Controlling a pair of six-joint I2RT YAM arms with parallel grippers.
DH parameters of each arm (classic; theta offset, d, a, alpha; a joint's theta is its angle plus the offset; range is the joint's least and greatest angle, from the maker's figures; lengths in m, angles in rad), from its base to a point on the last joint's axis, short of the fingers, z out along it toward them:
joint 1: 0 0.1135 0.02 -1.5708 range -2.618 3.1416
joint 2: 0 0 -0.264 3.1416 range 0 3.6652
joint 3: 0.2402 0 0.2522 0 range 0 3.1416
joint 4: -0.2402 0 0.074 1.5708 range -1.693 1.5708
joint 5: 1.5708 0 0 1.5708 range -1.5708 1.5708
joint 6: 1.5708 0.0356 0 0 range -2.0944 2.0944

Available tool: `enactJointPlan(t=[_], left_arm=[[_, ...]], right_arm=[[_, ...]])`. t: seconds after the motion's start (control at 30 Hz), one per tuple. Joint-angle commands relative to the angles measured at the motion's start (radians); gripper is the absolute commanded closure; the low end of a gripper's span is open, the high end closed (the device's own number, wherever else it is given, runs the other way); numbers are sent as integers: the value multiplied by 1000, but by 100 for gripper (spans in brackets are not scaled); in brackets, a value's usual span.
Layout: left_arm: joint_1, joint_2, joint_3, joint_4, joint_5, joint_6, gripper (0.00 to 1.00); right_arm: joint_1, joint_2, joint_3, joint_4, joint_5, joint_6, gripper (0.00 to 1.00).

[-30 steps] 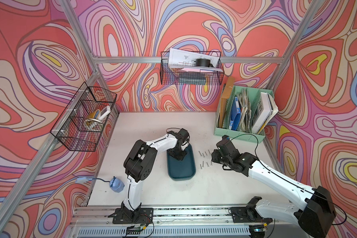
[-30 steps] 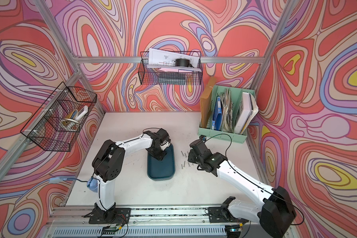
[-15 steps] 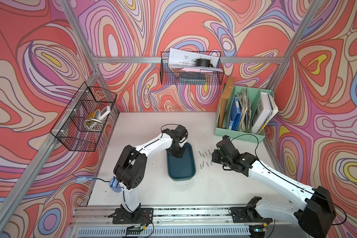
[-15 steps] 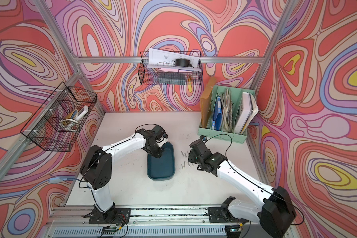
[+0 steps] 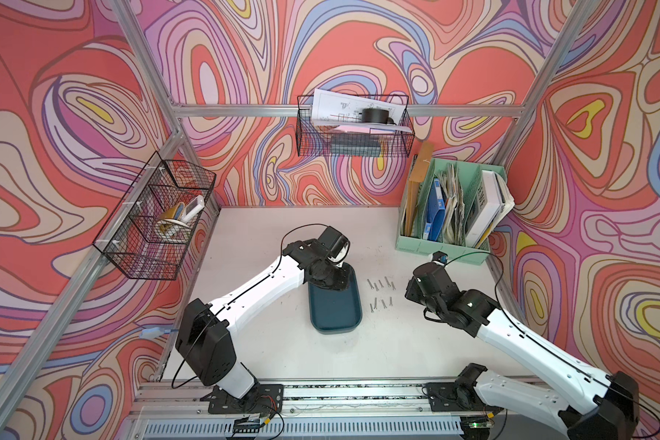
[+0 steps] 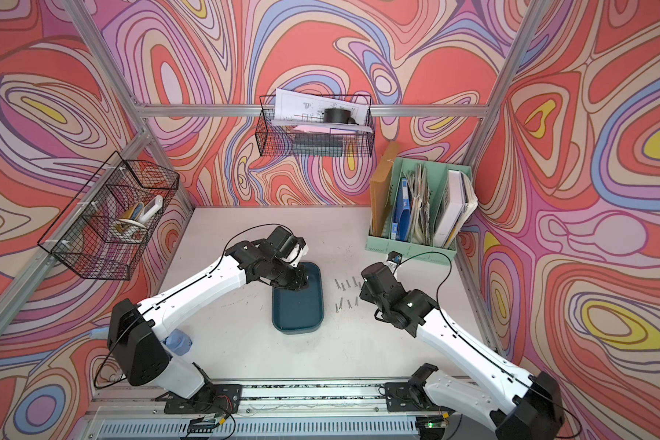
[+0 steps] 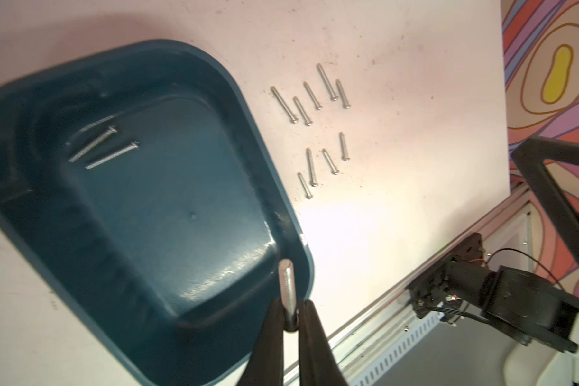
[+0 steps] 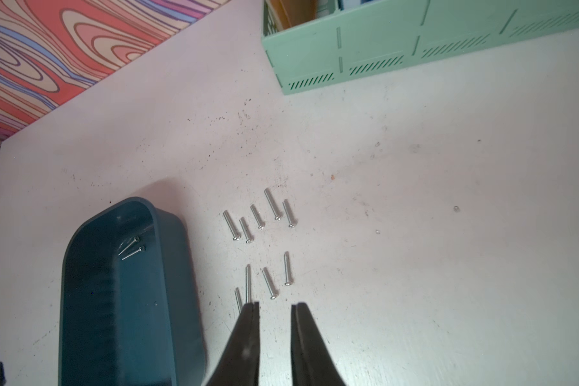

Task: Take out the screws from the storage box
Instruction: Pick up the screw from the storage box, then place the screw at the center of the board.

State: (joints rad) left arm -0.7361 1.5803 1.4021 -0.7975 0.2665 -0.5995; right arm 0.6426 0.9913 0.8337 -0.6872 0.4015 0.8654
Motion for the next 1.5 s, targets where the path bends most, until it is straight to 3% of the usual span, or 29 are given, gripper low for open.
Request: enactJointPlan(t=[0.0, 0.07, 0.2, 0.43, 0.67, 1.47], left_arm=[[-55, 11, 38, 73, -33, -223, 100], [-85, 36, 58, 73, -89, -328, 100], [-127, 127, 125, 48, -139, -392, 100], [-147, 372, 303, -70, -122, -381, 100], [-148, 546, 407, -199, -182, -330, 100], [-128, 736, 519, -207, -197, -263, 100]], right_arm=[[0, -56, -15, -102, 107, 63, 80], [0, -93, -16, -137, 131, 78, 80], [0, -148, -16, -189, 163, 98, 79], [0, -166, -21, -214, 169, 118, 79], [0, -169, -27, -226, 168, 124, 79], [0, -197, -55, -230, 140, 130, 79]])
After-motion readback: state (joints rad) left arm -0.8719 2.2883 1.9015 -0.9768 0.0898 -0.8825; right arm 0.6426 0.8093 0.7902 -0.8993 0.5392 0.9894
